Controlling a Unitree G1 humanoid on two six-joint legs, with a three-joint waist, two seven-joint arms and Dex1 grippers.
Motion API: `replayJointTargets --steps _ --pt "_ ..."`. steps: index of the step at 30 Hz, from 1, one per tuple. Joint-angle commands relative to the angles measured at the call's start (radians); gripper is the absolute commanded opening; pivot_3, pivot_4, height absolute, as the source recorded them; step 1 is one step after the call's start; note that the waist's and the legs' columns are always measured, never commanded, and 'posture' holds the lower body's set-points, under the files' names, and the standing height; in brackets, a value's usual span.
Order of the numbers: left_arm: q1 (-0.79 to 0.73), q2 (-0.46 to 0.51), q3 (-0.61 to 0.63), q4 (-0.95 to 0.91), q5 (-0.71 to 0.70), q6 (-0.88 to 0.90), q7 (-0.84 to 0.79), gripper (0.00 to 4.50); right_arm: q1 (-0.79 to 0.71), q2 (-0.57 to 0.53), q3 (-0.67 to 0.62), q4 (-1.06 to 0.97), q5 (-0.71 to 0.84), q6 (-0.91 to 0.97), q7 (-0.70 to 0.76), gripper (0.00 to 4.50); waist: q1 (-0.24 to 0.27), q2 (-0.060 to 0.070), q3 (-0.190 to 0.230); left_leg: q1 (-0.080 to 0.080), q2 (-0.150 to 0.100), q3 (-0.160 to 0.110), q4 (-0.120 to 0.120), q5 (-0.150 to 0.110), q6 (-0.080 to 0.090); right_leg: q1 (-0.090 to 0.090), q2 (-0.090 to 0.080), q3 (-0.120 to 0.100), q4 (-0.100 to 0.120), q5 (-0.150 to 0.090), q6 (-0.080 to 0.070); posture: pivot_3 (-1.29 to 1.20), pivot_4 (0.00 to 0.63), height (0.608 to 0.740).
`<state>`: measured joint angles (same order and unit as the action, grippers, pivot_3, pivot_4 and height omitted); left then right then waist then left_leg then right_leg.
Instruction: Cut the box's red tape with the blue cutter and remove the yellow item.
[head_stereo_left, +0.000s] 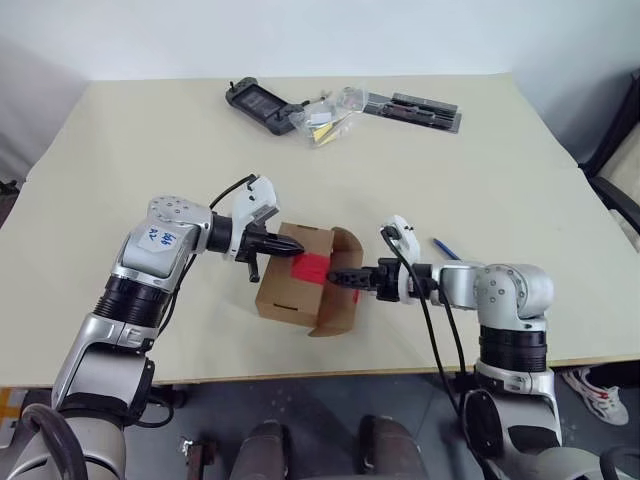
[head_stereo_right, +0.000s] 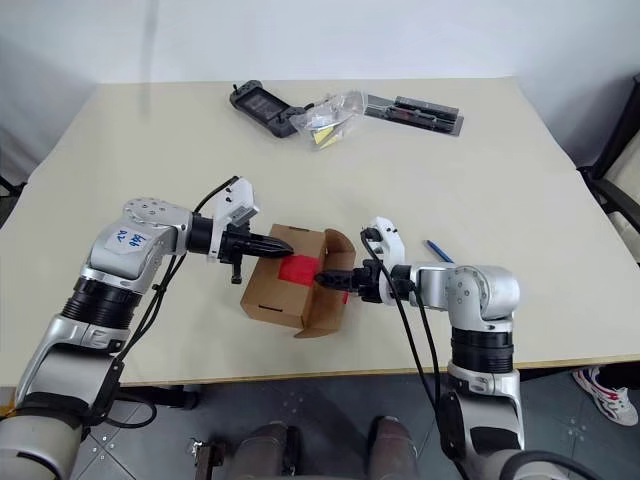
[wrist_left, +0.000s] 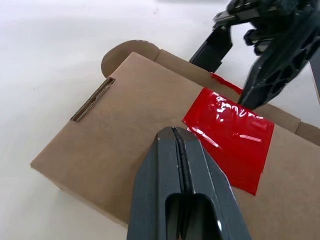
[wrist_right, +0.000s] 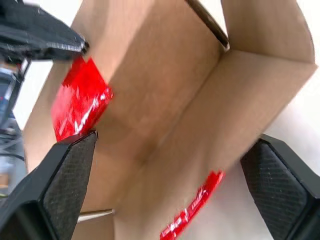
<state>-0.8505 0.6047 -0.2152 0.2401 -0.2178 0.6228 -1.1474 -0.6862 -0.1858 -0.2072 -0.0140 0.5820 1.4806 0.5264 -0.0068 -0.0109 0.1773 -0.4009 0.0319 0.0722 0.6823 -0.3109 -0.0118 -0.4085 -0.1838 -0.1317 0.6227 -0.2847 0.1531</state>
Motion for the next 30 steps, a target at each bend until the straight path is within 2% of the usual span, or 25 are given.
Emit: replayJointTargets --steps 1,2,5,12,13,14,17,23,30 --pt "0.012 -0.007 -0.027 0.006 0.028 0.006 0.013 0.0 -0.021 0.025 -0.007 0.078 0.011 -0.029 -0.011 4.48 -0.005 0.0 0.0 0.0 0.0 0.0 0.0 0.0 0.0 0.0 0.0 0.0 0.0 0.0 0.0 0.0 0.15 0.74" --pt "0.013 -0.007 -0.026 0.005 0.028 0.005 0.014 0.0 -0.026 0.025 -0.004 0.102 0.004 -0.041 -0.016 4.48 -0.007 0.0 0.0 0.001 0.0 0.0 0.0 0.0 0.0 0.0 0.0 0.001 0.001 0.0 0.0 0.0 0.15 0.74" --pt "0.015 -0.009 -0.025 0.004 0.028 0.003 0.017 0.0 -0.037 0.025 -0.003 0.16 -0.002 -0.071 -0.025 3.88 -0.02 0.0 -0.001 0.004 0.0 0.001 0.0 0.0 0.0 0.002 0.0 0.002 0.002 0.0 0.0 0.0 0.15 0.74" --pt "0.022 -0.013 -0.021 -0.002 0.029 0.001 0.023 0.0 -0.037 0.009 0.031 0.192 0.003 -0.085 -0.025 1.43 -0.021 0.0 -0.001 0.004 0.0 0.001 -0.001 0.0 0.0 0.002 0.0 0.003 0.002 0.0 0.0 0.0 0.15 0.74" --pt "0.026 -0.012 -0.02 -0.006 0.028 0.002 0.024 0.0 -0.035 0.009 0.028 0.185 0.007 -0.079 -0.027 1.32 -0.021 0.0 -0.001 0.004 0.0 0.001 -0.001 0.0 0.0 0.002 0.0 0.003 0.002 0.0 0.0 0.0 0.15 0.74" --pt "0.028 -0.011 -0.019 -0.009 0.027 0.002 0.025 0.0 -0.035 0.01 0.019 0.179 0.012 -0.072 -0.031 0.89 -0.021 0.0 -0.001 0.004 0.0 0.001 -0.001 0.0 0.0 0.002 0.0 0.003 0.002 0.0 0.0 0.0 0.15 0.74" --pt "0.035 -0.009 -0.017 -0.016 0.025 0.003 0.027 0.0 -0.033 0.014 -0.003 0.165 0.023 -0.052 -0.044 0.02 -0.019 -0.002 -0.002 0.004 0.0 0.001 -0.001 0.0 0.0 0.002 0.0 0.003 0.002 0.0 0.0 0.0 0.15 0.74" --pt "0.053 -0.008 0.003 -0.029 0.018 -0.01 0.038 0.0 -0.113 -0.003 -0.152 0.137 0.085 0.126 -0.115 0.02 -0.013 -0.001 -0.002 0.006 0.0 0.0 -0.002 0.0 0.0 0.006 0.0 0.002 0.0 0.0 0.0 0.0 0.15 0.74" --pt "0.058 -0.03 0.033 -0.006 0.006 -0.085 0.045 0.0 -0.22 -0.155 -0.093 0.16 0.327 0.134 -0.299 0.02 -0.018 0.0 -0.001 0.001 0.0 0.0 -0.002 0.0 0.0 0.0 0.0 0.002 0.0 0.0 0.0 0.0 0.15 0.74"
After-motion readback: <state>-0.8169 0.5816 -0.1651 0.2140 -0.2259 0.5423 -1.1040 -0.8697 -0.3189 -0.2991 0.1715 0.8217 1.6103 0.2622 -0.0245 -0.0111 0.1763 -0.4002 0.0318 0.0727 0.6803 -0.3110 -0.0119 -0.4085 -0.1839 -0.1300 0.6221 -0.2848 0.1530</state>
